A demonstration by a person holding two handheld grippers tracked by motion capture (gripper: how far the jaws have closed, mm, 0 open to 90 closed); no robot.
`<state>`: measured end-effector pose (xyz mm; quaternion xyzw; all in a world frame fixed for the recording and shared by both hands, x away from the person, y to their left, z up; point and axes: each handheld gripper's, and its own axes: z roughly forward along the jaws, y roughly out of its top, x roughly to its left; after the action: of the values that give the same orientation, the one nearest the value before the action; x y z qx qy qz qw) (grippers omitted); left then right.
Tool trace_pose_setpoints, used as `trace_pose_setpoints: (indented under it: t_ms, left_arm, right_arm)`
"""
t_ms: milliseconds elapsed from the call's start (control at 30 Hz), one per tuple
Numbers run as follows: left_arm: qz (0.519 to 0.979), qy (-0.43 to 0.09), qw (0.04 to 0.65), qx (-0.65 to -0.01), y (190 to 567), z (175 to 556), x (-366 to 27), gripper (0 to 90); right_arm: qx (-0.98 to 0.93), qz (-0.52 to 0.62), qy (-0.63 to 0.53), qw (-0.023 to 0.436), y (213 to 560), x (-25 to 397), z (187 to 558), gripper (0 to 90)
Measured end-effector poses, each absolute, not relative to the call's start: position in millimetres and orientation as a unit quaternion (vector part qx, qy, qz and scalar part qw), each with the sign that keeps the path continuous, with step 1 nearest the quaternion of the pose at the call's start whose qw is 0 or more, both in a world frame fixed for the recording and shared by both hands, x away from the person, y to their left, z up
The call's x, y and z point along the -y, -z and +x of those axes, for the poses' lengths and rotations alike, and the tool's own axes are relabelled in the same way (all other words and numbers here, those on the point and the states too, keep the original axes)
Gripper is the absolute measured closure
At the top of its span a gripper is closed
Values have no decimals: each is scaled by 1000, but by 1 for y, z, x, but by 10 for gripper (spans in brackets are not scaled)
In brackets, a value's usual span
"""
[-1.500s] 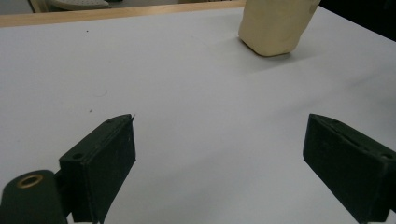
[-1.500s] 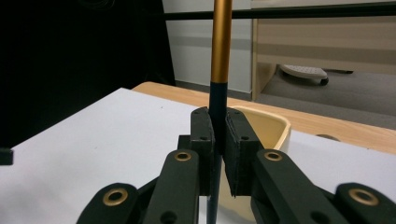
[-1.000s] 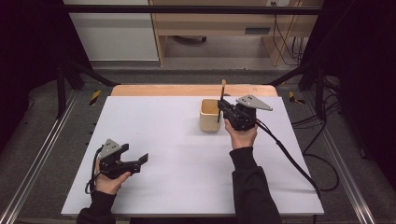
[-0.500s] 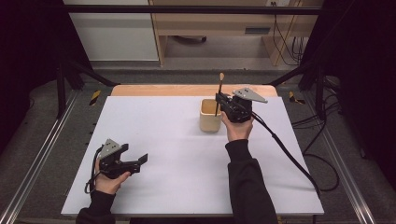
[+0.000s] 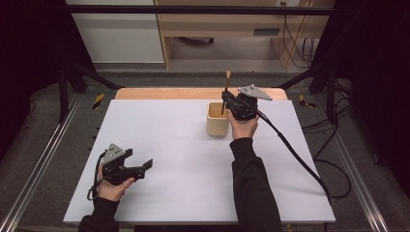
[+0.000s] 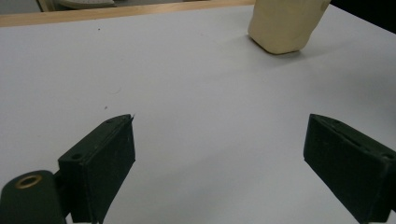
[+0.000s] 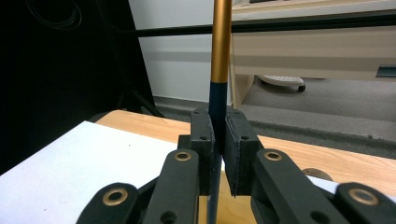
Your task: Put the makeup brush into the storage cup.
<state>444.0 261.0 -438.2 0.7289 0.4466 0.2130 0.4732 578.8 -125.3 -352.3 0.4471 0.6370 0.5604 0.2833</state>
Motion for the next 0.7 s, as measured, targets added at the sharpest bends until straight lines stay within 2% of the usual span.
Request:
trace_pose_setpoints:
  t_ms: [700]
  left_arm:
    - [731, -214, 471, -446, 439, 444, -261, 84]
  right_arm:
    - [-652, 459, -533, 283, 378, 117, 600, 832]
